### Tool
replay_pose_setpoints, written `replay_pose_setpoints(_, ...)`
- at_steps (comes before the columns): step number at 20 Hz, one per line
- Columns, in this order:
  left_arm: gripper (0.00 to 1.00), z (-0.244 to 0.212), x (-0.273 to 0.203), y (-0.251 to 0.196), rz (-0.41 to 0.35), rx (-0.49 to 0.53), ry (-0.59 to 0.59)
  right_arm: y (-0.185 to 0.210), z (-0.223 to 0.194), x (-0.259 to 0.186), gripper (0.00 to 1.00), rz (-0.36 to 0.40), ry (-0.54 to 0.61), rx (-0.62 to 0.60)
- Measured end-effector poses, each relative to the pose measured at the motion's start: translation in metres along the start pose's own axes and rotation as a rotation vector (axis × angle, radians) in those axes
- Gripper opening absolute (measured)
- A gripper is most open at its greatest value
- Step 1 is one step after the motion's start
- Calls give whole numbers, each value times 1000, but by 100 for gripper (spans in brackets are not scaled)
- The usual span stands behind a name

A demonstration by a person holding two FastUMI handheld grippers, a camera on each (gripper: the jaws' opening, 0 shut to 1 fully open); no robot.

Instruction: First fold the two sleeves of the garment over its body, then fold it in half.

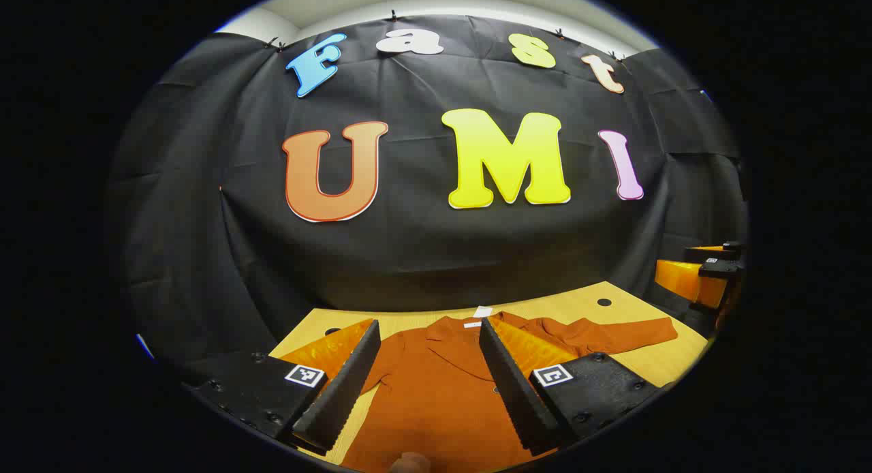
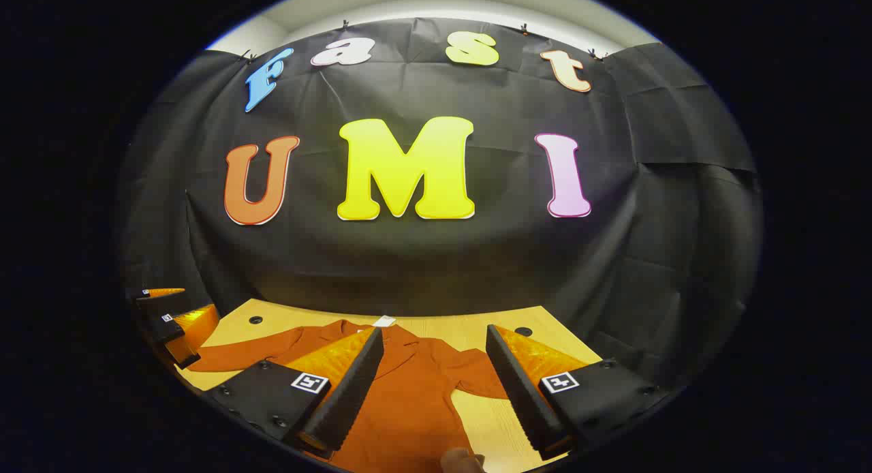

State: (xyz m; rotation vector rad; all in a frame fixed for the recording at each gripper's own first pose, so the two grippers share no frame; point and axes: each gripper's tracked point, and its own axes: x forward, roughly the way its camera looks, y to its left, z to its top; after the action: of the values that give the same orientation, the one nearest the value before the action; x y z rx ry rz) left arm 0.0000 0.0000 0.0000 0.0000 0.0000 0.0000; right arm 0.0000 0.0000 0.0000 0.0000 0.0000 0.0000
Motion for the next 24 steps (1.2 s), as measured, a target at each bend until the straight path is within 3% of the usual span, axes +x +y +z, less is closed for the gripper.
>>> replay_pose_setpoints(24, 95, -16, 3, -18, 48, -31, 58, -18, -11, 17, 97, 53, 32, -21)
